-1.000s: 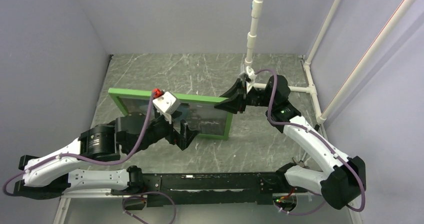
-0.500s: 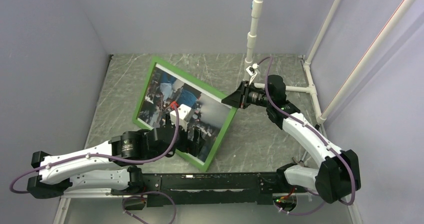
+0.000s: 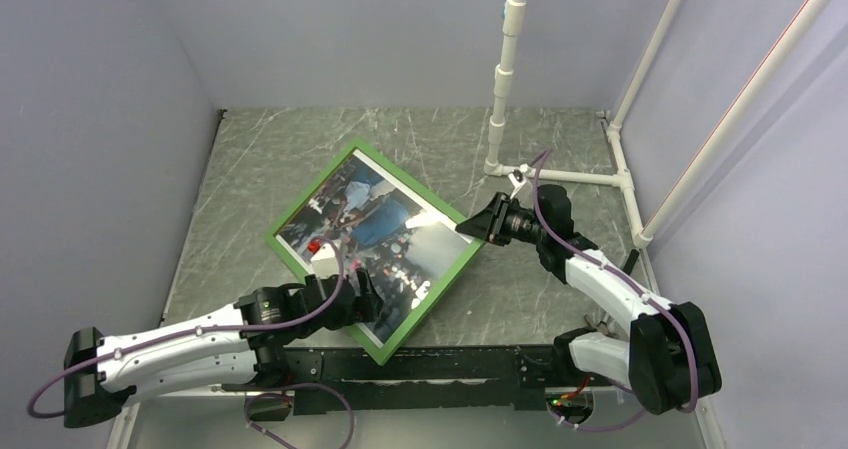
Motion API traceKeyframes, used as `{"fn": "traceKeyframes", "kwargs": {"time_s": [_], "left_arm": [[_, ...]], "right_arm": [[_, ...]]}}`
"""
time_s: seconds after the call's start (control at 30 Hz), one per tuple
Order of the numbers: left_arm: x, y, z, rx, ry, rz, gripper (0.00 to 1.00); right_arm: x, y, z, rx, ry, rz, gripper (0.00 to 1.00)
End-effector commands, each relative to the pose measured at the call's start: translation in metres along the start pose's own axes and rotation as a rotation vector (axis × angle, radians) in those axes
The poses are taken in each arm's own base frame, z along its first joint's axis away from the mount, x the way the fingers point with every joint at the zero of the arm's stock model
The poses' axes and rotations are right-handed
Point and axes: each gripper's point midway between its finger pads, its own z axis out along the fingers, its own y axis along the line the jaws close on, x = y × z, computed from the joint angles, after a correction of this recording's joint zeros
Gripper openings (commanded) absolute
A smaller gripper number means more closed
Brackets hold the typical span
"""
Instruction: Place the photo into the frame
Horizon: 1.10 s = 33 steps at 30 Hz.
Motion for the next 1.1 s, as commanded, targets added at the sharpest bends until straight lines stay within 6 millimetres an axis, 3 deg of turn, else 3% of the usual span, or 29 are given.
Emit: {"fn": "traceKeyframes", "kwargs": {"time_s": [0.0,0.07,0.13,0.3,0.67,0.87,1.07], "left_arm": [[0.002,0.008,-0.002,0.004,-0.005,-0.230,0.93],[0.008,0.018,-0.001,-0.022,0.004,-0.264,0.93],[0.014,0.026,-0.001,-0.052,0.018,-0.285,0.93],[0.018,0.036,-0.003,-0.111,0.038,-0.272,0.95],[0.013,0.037,-0.008,-0.241,0.079,-0.161,1.00],[0.023,0.058,-0.011,-0.343,0.108,-0.181,0.99],[0.035,0.065,0.000,-0.314,0.128,-0.255,0.99]], "right_arm": [[0.020,-0.061,-0.006,0.211,-0.042,0.041,0.00],[0.029,-0.076,-0.009,0.254,-0.043,0.061,0.00],[0.036,-0.089,-0.011,0.300,-0.043,0.071,0.07],[0.043,-0.117,-0.017,0.425,-0.029,0.059,0.49],[0.034,-0.126,-0.019,0.485,0.007,-0.017,0.95],[0.026,-0.116,-0.017,0.451,0.024,-0.079,1.00],[0.036,-0.118,-0.008,0.413,0.094,-0.067,1.00]]}}
